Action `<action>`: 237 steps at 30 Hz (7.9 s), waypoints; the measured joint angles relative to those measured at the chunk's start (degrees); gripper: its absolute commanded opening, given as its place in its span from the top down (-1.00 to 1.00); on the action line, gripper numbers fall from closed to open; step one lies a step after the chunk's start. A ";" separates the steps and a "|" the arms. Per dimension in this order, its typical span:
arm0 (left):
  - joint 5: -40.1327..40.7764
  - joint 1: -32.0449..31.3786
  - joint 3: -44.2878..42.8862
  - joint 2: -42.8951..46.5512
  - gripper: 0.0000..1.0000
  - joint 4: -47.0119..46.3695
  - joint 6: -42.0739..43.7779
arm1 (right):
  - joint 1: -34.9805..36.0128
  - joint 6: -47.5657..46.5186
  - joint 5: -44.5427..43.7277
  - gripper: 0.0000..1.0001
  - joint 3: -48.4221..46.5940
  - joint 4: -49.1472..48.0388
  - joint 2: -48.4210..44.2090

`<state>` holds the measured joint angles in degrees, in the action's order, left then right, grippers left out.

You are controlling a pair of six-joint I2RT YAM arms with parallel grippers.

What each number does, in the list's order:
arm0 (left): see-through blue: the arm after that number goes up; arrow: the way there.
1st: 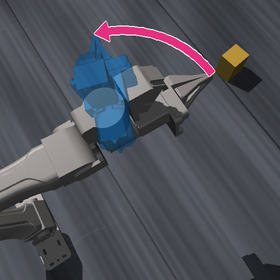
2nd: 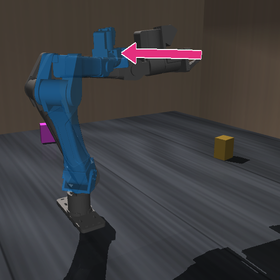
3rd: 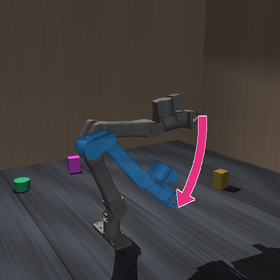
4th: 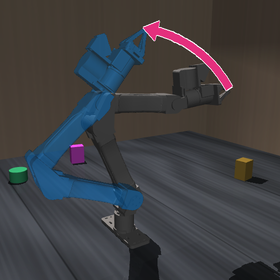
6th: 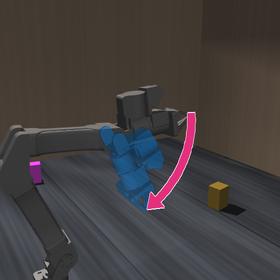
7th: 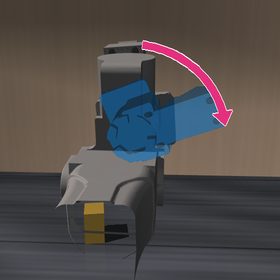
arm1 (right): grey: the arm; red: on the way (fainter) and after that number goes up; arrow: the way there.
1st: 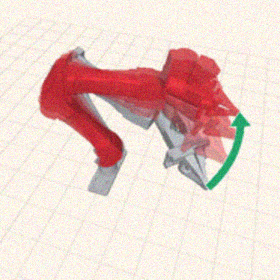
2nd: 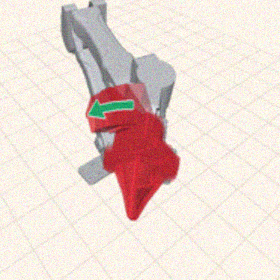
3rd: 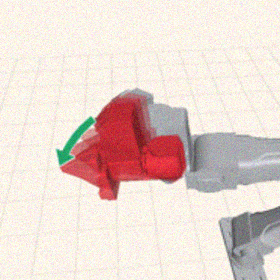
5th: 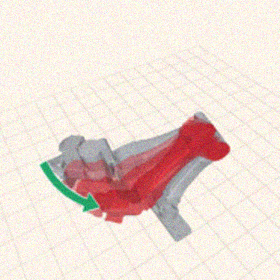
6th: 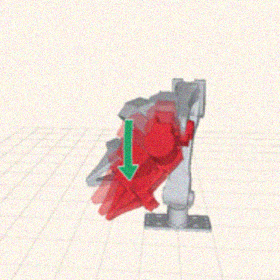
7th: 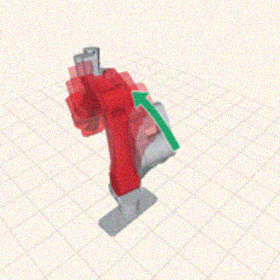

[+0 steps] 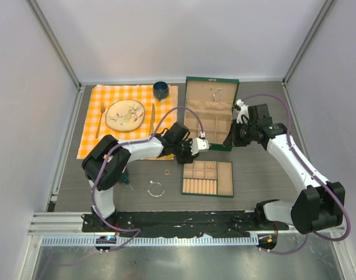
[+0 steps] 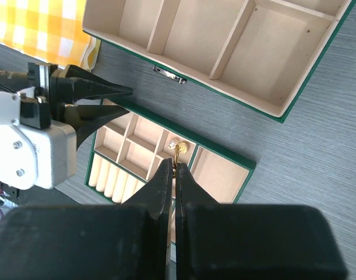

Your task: Organize the mixed jewelry

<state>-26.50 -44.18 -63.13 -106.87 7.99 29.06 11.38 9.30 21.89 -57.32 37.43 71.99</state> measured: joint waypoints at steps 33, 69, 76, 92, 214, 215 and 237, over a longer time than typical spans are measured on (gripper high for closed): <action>0.79 -1.84 -12.20 -8.83 0.99 2.95 -2.60 | -1.86 -1.86 -0.46 0.99 0.00 2.19 -1.36; 4.48 -3.85 -23.23 -13.84 0.26 11.19 -1.55 | -1.86 -1.86 -2.91 0.99 2.01 2.75 -2.38; 6.91 -3.98 -20.94 -7.23 0.05 11.72 -2.99 | -1.86 -1.53 -2.36 0.98 2.01 2.78 -2.71; 16.96 3.80 -11.02 12.26 -0.27 8.17 -8.50 | 2.58 4.48 -1.92 0.99 5.49 0.15 -0.37; 29.03 10.54 -3.34 13.40 -0.38 -0.55 -7.61 | 23.32 9.68 -9.18 0.96 7.61 -4.57 16.59; 29.03 10.54 -3.26 13.40 -0.38 -0.57 -7.61 | 23.37 9.68 -9.22 0.93 7.61 -4.57 16.59; 29.05 10.54 -2.05 13.90 -0.38 -0.90 -7.52 | 23.85 8.37 -10.51 0.33 7.08 -4.59 14.86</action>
<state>2.55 -33.65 -65.19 -92.97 7.09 21.54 35.22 17.67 11.38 -50.24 32.84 86.85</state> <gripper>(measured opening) 0.690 0.334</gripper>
